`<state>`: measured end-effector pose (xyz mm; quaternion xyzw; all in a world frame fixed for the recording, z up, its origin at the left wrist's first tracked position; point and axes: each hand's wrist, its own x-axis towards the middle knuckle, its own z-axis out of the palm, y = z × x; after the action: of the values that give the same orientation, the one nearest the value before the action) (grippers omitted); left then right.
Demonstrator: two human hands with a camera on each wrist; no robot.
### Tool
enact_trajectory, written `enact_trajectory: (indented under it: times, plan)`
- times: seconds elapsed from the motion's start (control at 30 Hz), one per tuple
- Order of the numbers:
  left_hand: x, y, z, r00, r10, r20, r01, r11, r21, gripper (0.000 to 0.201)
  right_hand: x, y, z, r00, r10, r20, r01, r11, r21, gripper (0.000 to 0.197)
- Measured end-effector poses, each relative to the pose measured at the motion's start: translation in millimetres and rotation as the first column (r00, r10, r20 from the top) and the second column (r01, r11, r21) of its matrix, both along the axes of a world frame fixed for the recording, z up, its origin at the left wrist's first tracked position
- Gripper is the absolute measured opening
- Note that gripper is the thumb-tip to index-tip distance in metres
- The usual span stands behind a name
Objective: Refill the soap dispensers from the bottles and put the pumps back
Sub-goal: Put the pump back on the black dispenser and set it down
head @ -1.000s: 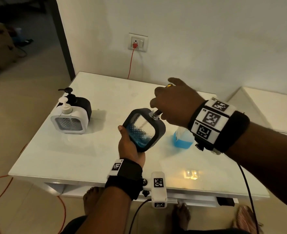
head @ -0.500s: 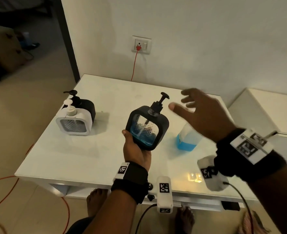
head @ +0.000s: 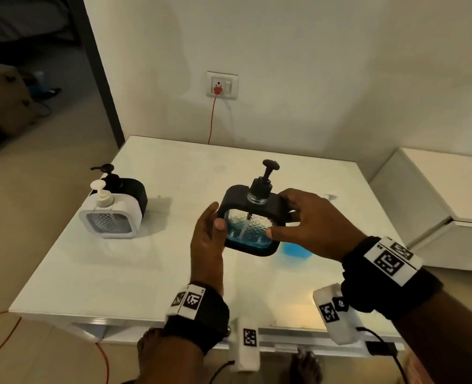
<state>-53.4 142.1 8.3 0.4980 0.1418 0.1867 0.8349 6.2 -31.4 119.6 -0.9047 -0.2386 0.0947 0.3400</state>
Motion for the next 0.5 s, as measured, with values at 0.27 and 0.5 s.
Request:
enact_trajectory:
  times: [0.27, 0.5]
  plan:
    - [-6, 4, 4, 0.972, -0.211, 0.100, 0.173, 0.938, 0.299, 0.076, 1, -10, -4, 0.991, 0.133, -0.023, -0.134, 0.988, -0.080, 0.043]
    - [-6, -6, -1, 0.976, -0.213, 0.045, 0.186, 0.924, 0.335, 0.063, -1, -12, -5, 0.973, 0.141, -0.182, -0.104, 0.975, 0.198, 0.053]
